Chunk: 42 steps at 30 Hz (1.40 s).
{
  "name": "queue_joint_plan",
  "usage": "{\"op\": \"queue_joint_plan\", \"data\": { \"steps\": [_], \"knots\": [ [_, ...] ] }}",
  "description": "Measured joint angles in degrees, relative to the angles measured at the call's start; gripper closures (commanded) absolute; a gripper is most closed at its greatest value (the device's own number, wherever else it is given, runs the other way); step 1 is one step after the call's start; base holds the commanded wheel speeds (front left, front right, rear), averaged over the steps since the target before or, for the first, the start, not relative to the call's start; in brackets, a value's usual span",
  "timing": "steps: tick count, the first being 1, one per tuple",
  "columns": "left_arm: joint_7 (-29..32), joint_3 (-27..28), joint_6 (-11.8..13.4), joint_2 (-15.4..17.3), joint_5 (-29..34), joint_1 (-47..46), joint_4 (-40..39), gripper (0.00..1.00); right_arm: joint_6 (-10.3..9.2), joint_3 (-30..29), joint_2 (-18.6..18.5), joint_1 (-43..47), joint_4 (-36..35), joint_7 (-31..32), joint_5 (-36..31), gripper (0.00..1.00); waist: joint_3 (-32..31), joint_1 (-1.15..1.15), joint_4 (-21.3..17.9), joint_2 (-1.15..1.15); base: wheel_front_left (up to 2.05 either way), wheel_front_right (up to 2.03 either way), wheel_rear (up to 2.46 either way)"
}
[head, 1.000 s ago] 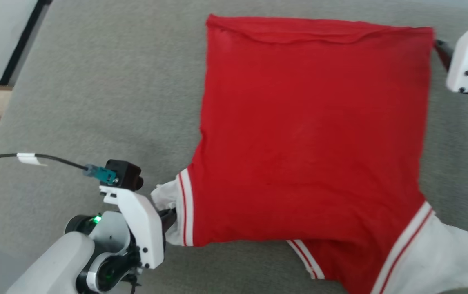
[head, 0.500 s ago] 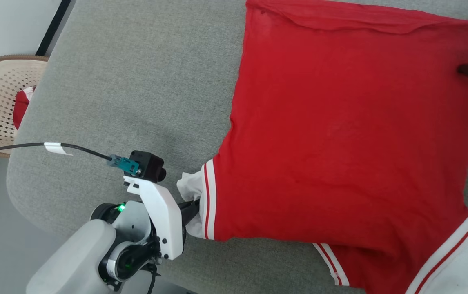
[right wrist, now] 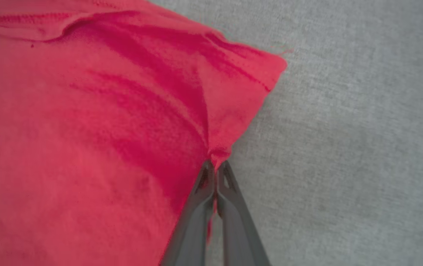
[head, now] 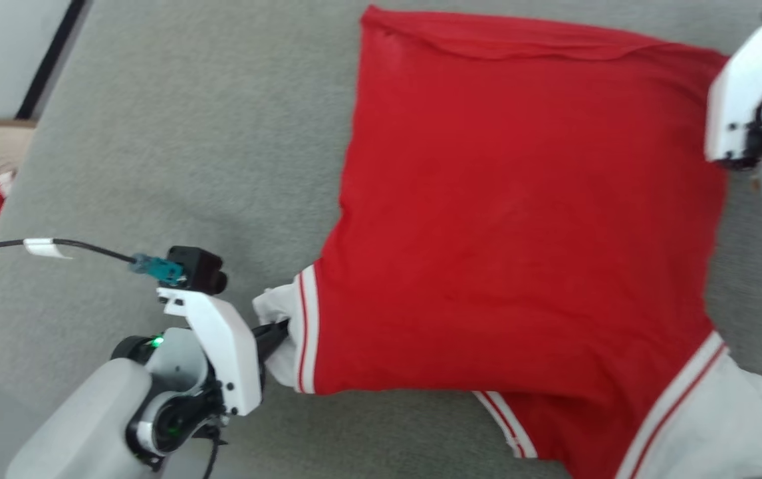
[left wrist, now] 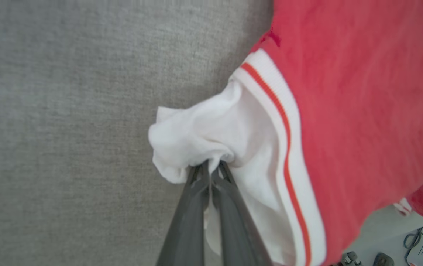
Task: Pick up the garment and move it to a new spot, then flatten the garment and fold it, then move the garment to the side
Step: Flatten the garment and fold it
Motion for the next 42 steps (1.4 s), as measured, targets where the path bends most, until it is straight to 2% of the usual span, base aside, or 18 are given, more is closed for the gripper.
{"op": "queue_joint_plan", "data": {
  "steps": [4,7,14,19,24,29,32,35,36,37,38,42],
  "knots": [
    [-0.1,0.9,1.1,2.0,-0.2,1.5,-1.0,1.00,0.01,8.4,0.0,3.6,-4.4,0.5,6.9,1.00,-1.3,0.00,-2.7,0.00,0.00,0.00,0.00],
    [-0.1,1.6,1.9,3.3,-0.5,2.6,-2.2,1.00,0.01,14.5,-1.2,7.5,-11.0,2.9,13.3,1.00,-2.3,0.00,-4.7,0.00,0.00,0.00,0.00],
    [0.2,2.7,4.1,5.9,-0.8,4.9,-5.1,1.00,0.01,22.6,-8.2,20.0,-32.1,11.5,28.1,1.00,-4.7,0.00,-8.9,0.00,0.00,0.00,0.00],
    [0.6,3.2,5.2,6.9,-1.2,6.2,-7.0,1.00,0.01,21.2,-11.6,30.7,-47.3,17.7,32.8,1.00,-6.2,0.00,-11.2,0.00,0.00,0.00,0.00],
    [0.9,3.1,6.0,7.4,-1.7,6.8,-8.4,1.00,0.01,15.5,-11.8,41.7,-60.2,22.4,33.3,1.00,-7.0,0.00,-12.1,0.00,0.00,0.00,0.00],
    [0.9,3.0,6.3,7.4,-1.7,6.9,-9.1,1.00,0.00,9.5,-7.0,51.9,-68.3,24.6,30.7,1.00,-6.9,0.00,-11.8,0.00,0.00,0.00,0.00],
    [0.9,2.8,6.3,7.2,-1.7,6.9,-9.3,1.00,0.00,7.9,-3.9,56.3,-69.2,24.4,28.6,1.00,-6.8,0.00,-11.5,0.00,0.00,0.00,0.00],
    [0.9,2.6,6.3,6.7,-1.7,6.9,-9.1,1.00,0.00,7.4,-1.1,58.4,-67.7,21.2,27.2,1.00,-6.7,0.00,-11.1,0.00,0.00,0.00,0.00],
    [0.8,2.6,6.3,6.6,-1.7,6.9,-9.0,1.00,0.00,7.8,-0.6,58.7,-67.2,19.9,26.8,0.94,-6.7,0.00,-11.0,0.00,0.00,0.00,0.00],
    [0.8,2.5,6.2,6.6,-1.7,6.9,-8.8,1.00,0.00,8.0,-0.3,58.9,-66.7,18.3,26.1,0.58,-6.7,0.00,-10.9,0.00,0.00,0.00,0.00],
    [0.8,2.5,6.2,6.5,-1.7,6.9,-8.8,1.00,0.00,7.9,0.1,58.9,-66.2,17.2,25.9,0.00,-6.8,0.00,-10.9,0.00,0.00,0.00,0.00],
    [0.8,2.3,6.0,6.4,-1.7,7.2,-8.6,1.00,0.00,8.1,0.4,59.4,-67.0,16.6,25.7,0.00,-7.3,0.00,-10.7,0.00,0.00,0.00,0.00]
  ]
}}
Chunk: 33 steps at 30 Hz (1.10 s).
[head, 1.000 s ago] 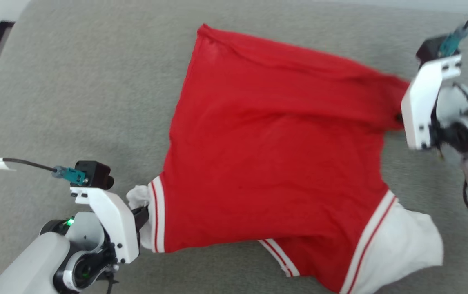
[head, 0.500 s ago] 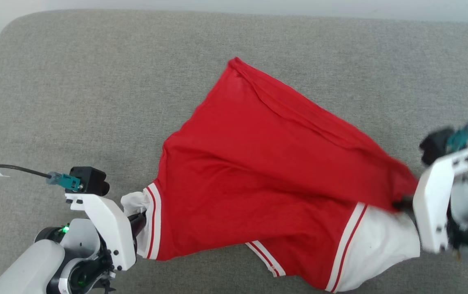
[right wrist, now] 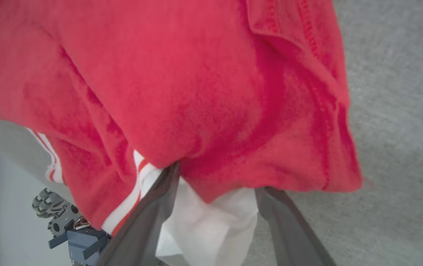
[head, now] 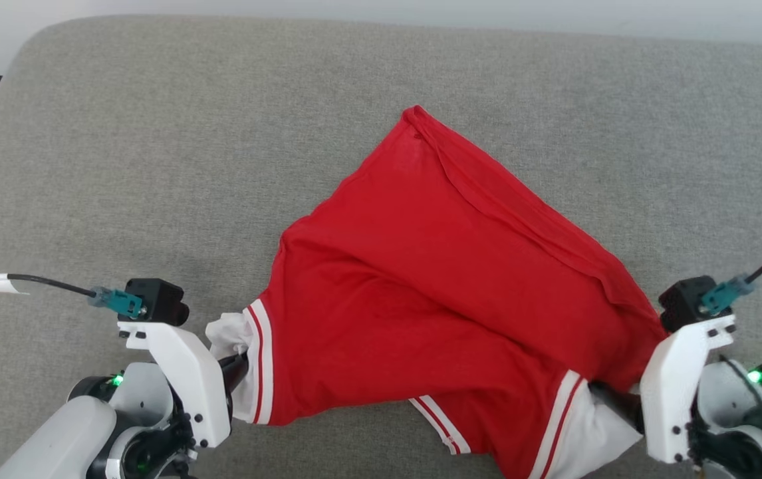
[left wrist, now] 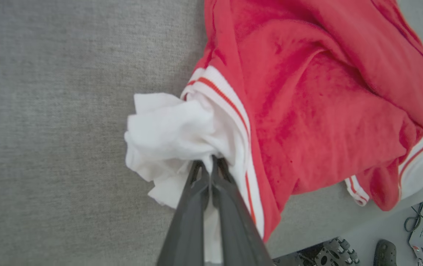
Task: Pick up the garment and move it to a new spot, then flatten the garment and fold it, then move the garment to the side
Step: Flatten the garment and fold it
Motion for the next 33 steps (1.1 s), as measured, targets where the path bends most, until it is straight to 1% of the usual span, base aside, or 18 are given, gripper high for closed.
{"op": "queue_joint_plan", "data": {
  "steps": [5,6,8,12,14,16,18,20,24,28,31,32,33],
  "knots": [
    [0.0,-0.4,-0.2,0.1,0.0,0.6,-0.1,1.00,0.00,-3.3,-0.1,1.1,-6.0,1.5,1.0,0.00,-0.7,0.00,0.5,0.00,0.00,0.00,0.00],
    [0.0,-0.6,-0.2,0.2,0.0,0.6,-0.1,1.00,0.00,-3.9,0.3,1.2,-9.4,2.1,1.0,0.00,-1.0,0.00,0.8,0.00,0.00,0.00,0.00],
    [0.1,-0.8,-0.2,0.1,0.1,0.6,-0.1,1.00,0.00,-4.4,0.8,1.0,-12.7,2.3,1.0,0.00,-1.2,0.00,1.2,0.00,0.00,0.00,0.00],
    [0.2,-1.3,-0.3,-0.3,0.1,0.6,-0.3,1.00,0.00,-5.2,2.6,-2.4,-17.0,-0.3,-1.0,0.00,-1.3,0.00,2.2,0.00,0.00,0.00,0.00],
    [0.3,-1.5,-0.4,-0.5,0.1,0.6,-0.3,1.00,0.00,-4.7,2.9,-3.6,-17.5,-1.3,-1.7,0.00,-1.3,0.00,2.5,0.00,0.00,0.00,0.00],
    [0.4,-1.7,-0.5,-0.8,0.2,0.5,-0.3,1.00,0.00,-4.5,4.3,-6.1,-16.9,-4.0,-3.0,0.00,-1.3,0.00,3.2,0.00,0.00,0.00,0.00],
    [0.4,-2.0,-0.8,-1.2,0.4,0.3,-0.2,1.00,0.00,-3.5,4.7,-9.0,-15.0,-6.8,-4.3,0.00,-1.1,0.00,3.9,0.00,0.00,0.00,0.00],
    [0.6,-2.4,-1.0,-1.6,0.9,-0.4,0.0,1.00,0.00,-3.2,5.8,-11.9,-11.8,-9.7,-4.8,0.00,-0.9,0.00,4.7,0.00,0.00,0.00,0.00],
    [0.9,-3.1,-1.6,-2.5,1.2,-1.3,0.6,1.00,0.00,-0.6,5.7,-18.2,-4.3,-14.2,-6.4,0.00,-0.3,0.00,6.5,0.00,0.00,0.00,0.00],
    [1.1,-3.9,-2.6,-3.7,1.6,-2.7,1.3,1.00,0.00,1.9,4.6,-24.4,4.5,-17.5,-7.4,0.00,0.3,0.00,8.5,0.00,0.00,0.00,0.00],
    [1.2,-4.7,-3.6,-4.7,1.7,-3.8,2.3,1.00,0.01,3.8,3.0,-29.1,11.2,-19.9,-7.7,0.00,0.9,0.00,10.2,0.00,0.00,0.00,0.00],
    [1.4,-4.9,-3.9,-5.1,1.8,-4.2,2.7,1.00,0.00,4.3,2.4,-30.6,13.7,-20.5,-7.8,0.00,1.1,0.00,10.9,0.00,0.00,0.00,0.00],
    [1.4,-5.3,-4.5,-6.0,2.0,-4.8,3.3,1.00,0.00,5.7,1.4,-33.3,18.0,-21.0,-8.0,0.00,1.6,0.00,12.1,0.00,0.00,0.00,0.00]
  ]
}}
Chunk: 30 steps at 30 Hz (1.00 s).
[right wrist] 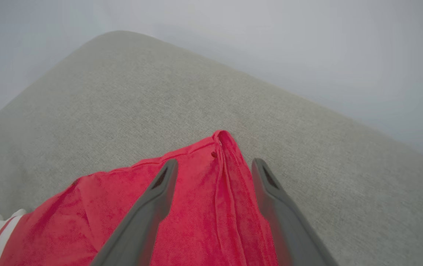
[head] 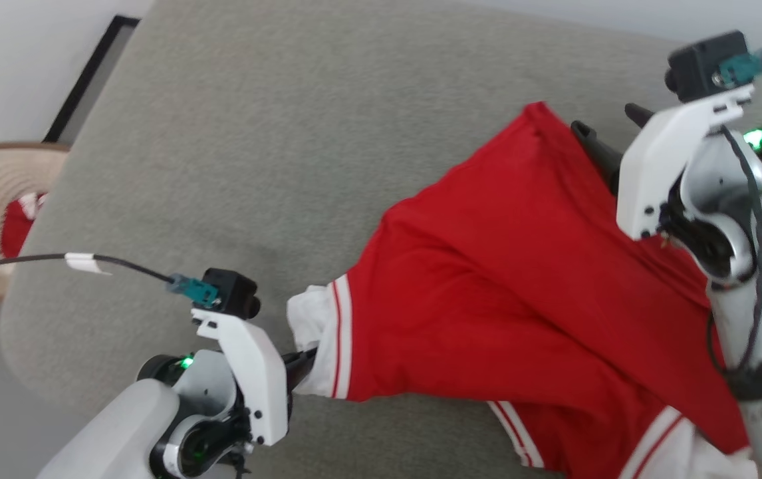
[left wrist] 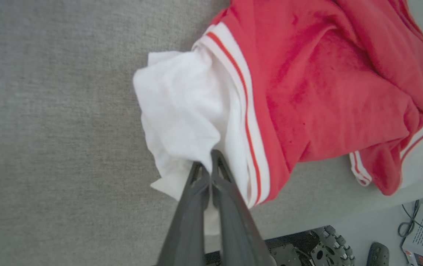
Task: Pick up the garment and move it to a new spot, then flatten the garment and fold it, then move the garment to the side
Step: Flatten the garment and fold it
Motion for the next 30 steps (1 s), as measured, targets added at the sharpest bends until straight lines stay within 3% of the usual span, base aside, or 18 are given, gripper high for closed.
{"op": "queue_joint_plan", "data": {
  "steps": [16,24,25,26,30],
  "knots": [
    [-0.5,-2.9,-5.4,-6.0,0.3,-4.2,7.3,1.00,0.01,10.8,-6.9,-15.1,31.4,1.4,-0.4,0.00,3.7,0.00,9.9,0.00,0.00,0.00,0.00],
    [-1.4,-3.2,-7.0,-7.5,0.1,-5.3,10.5,1.00,0.01,17.0,-8.0,-19.3,40.4,2.7,-0.1,0.00,4.8,0.00,12.0,0.00,0.00,0.00,0.00],
    [-1.4,-3.2,-7.1,-7.6,0.1,-5.3,10.8,1.00,0.01,17.5,-7.9,-19.6,41.1,2.7,0.3,0.18,4.8,0.00,12.0,0.00,0.00,0.00,0.00],
    [-1.4,-3.2,-7.1,-7.7,0.1,-5.4,11.0,1.00,0.01,18.1,-7.8,-19.9,41.6,2.7,0.6,1.00,4.7,0.00,11.9,0.00,0.00,0.00,0.00],
    [-1.8,-3.1,-7.2,-7.4,0.1,-6.2,12.1,1.00,0.02,20.2,-7.8,-20.9,41.9,1.2,3.1,1.00,4.4,0.00,11.0,0.00,0.00,0.00,0.00]
  ]
}}
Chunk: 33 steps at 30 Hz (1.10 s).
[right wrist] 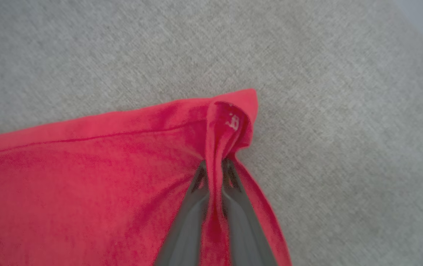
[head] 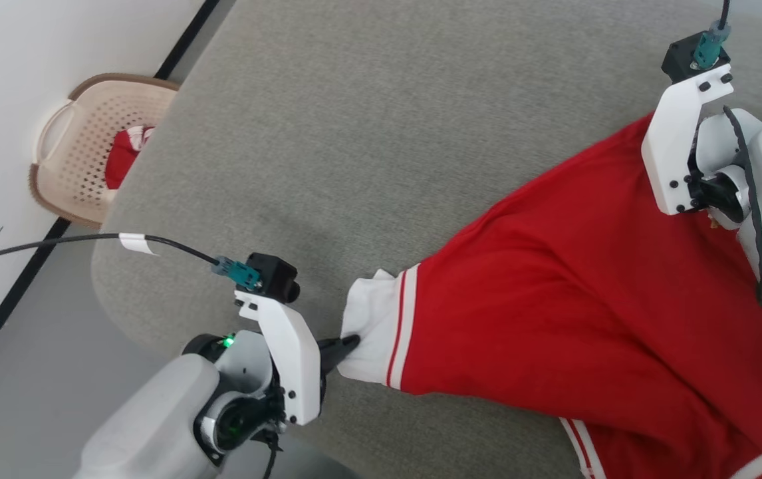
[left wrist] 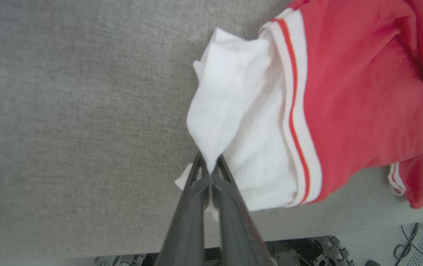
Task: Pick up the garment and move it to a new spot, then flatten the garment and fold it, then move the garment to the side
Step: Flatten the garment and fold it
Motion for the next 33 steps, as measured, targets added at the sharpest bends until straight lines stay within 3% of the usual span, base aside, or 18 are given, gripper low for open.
{"op": "queue_joint_plan", "data": {
  "steps": [4,11,21,27,33],
  "knots": [
    [0.2,0.7,-0.2,1.4,0.4,-1.3,0.1,1.00,0.00,2.0,-0.8,-0.9,-1.5,-2.4,2.9,1.00,-0.6,0.00,-1.7,0.00,0.00,0.00,0.00],
    [2.4,3.4,1.5,7.3,1.5,-6.6,-1.8,1.00,0.00,3.8,-3.1,-3.6,-8.1,-5.5,7.4,1.00,-2.4,0.00,-6.4,0.00,0.00,0.00,0.00],
    [9.7,5.8,3.1,14.6,5.2,-19.9,-4.6,1.00,0.00,1.0,-6.2,-4.6,-17.7,-6.6,10.7,1.00,-5.7,0.00,-14.1,0.00,0.00,0.00,0.00],
    [10.8,6.6,2.6,14.5,7.5,-27.8,-2.8,1.00,0.00,-3.9,-5.7,-4.6,-21.4,-6.5,9.7,1.00,-7.5,0.00,-18.1,0.00,0.00,0.00,0.00],
    [5.5,6.7,0.7,11.4,11.2,-35.0,3.3,1.00,0.00,-10.9,-2.8,-6.4,-19.6,-10.1,3.5,1.00,-7.9,0.00,-20.9,0.00,0.00,0.00,0.00]
  ]
}}
